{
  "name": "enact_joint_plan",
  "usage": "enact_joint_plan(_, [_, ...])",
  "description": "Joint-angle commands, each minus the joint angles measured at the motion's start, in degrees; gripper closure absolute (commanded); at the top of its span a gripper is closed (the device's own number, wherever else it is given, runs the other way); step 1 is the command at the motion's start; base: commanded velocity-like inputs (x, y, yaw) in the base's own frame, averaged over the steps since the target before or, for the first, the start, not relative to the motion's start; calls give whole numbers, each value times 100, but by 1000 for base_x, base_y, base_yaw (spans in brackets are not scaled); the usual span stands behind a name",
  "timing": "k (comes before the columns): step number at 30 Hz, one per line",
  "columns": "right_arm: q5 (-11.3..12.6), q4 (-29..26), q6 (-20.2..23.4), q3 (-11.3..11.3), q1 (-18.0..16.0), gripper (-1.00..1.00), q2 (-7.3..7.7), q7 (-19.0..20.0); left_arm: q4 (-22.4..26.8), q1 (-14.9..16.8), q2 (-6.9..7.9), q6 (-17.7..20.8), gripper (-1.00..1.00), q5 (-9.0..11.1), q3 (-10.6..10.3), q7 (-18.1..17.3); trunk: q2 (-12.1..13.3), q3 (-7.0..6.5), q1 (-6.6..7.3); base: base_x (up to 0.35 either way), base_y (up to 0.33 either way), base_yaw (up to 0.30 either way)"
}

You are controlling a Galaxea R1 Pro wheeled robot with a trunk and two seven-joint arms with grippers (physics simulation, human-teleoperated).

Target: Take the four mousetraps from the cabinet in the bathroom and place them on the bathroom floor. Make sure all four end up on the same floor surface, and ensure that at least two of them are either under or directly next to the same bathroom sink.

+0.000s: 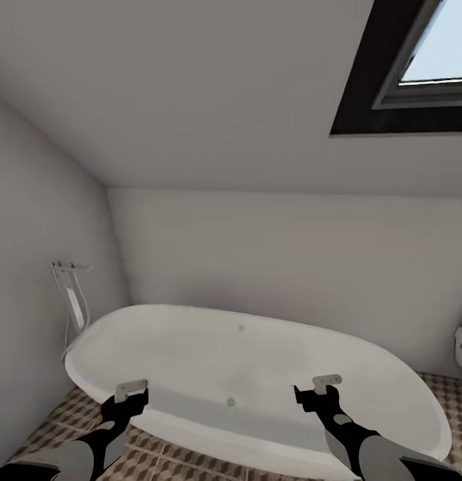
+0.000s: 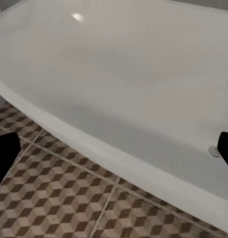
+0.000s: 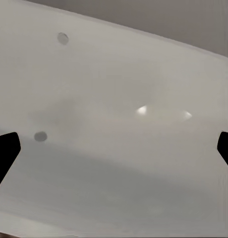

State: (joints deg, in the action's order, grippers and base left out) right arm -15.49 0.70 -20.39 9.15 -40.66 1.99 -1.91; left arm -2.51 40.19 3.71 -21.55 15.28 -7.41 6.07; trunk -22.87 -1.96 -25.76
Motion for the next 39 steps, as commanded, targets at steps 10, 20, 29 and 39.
enact_joint_plan(10, [-61, 9, -18, 43, -4, -100, -2, -20, -21, 7, -2, -34, -100, 36, -50, 9, -5, 3, -2, 0, 0, -274])
enact_joint_plan(20, [-62, 9, -18, 43, -3, -100, -2, -20, -21, 7, -6, -34, -100, 36, -51, 9, -5, 3, -2, 0, 0, -274])
enact_joint_plan(29, [-60, 9, -18, 43, -3, -100, -3, -19, -22, 7, -8, -34, -100, 36, -51, 7, -5, 3, -2, 0, 0, -274])
enact_joint_plan(39, [-60, 9, -18, 43, -3, -100, -2, -14, -21, 7, -10, -34, -100, 36, -51, 3, -5, 3, -2, 0, 0, -275])
